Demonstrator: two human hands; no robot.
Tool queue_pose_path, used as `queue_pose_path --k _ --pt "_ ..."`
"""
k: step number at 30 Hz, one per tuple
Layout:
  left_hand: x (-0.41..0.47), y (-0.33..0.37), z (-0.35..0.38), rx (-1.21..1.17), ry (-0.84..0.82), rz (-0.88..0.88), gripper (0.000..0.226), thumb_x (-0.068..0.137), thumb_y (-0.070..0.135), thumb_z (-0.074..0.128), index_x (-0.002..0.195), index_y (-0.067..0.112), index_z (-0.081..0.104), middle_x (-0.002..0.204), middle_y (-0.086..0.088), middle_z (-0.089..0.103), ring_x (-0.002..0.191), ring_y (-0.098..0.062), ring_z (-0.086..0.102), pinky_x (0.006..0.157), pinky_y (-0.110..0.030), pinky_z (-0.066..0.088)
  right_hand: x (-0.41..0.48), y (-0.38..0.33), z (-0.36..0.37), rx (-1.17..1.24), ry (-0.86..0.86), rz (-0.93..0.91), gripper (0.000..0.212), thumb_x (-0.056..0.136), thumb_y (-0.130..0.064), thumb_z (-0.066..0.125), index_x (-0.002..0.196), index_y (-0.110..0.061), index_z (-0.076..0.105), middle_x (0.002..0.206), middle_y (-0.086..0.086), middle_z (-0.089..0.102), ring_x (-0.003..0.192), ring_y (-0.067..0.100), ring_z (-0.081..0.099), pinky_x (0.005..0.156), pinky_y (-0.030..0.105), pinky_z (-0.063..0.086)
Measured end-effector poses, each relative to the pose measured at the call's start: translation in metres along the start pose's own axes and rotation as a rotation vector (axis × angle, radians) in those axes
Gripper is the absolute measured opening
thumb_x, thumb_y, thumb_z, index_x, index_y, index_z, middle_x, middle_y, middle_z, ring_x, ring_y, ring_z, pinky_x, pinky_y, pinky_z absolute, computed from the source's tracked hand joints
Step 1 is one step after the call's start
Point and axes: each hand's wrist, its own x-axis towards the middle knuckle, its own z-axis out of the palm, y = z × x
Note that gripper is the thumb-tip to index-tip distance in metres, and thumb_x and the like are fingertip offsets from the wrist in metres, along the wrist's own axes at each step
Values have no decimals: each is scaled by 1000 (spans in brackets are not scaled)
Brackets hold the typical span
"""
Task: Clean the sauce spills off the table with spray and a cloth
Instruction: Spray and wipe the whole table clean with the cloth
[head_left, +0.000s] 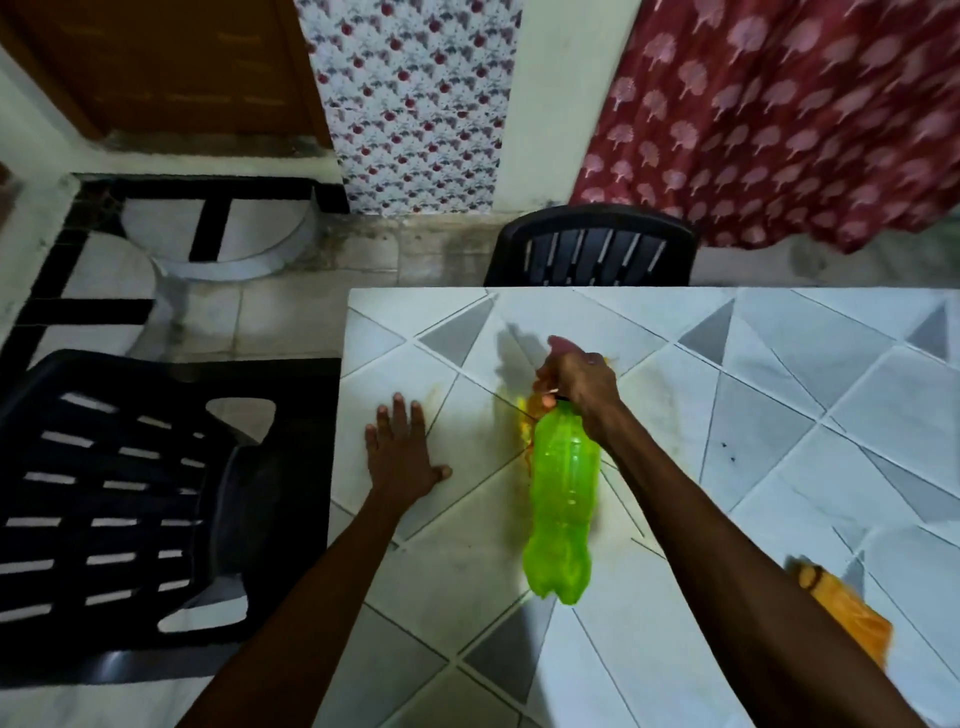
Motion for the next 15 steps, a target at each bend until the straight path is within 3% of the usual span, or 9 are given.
queue_pose_path --k 2,6,8,12,15 --pt "0 15 -8 1 -25 -37 112 82 55 67 156 9 -4 163 -14 -13 151 -33 -6 119 -52 5 1 8 -34 17 64 -2 50 53 -22 58 99 -35 75 71 8 76 62 28 68 81 44 62" --pt "3 37 -14 77 -30 27 105 82 36 69 156 8 -1 165 -9 -7 152 -28 -6 121 -52 7 -6 20 -94 159 225 38 43 64 -22 56 101 -18 77 75 17 72 55 29 67 71 45 61" --pt "6 51 -15 62 -85 83 109 79 38 73 156 9 1 165 -9 -5 152 -28 -6 121 -49 6 -10 28 -121 195 278 58 33 75 -26 59 98 -11 77 74 23 72 55 29 68 70 45 61" --pt "-1 71 -12 59 -131 147 115 78 44 75 156 8 -1 165 -10 -7 152 -28 -6 121 -48 7 -24 54 -153 272 327 110 52 59 -10 55 106 -24 73 71 12 67 53 30 63 69 42 59" --pt "-14 72 -5 12 -106 126 119 75 46 78 156 8 -1 165 -9 -6 152 -28 -3 121 -47 9 -37 71 -149 211 212 122 56 54 -19 57 107 -26 74 77 18 74 57 29 67 77 43 61"
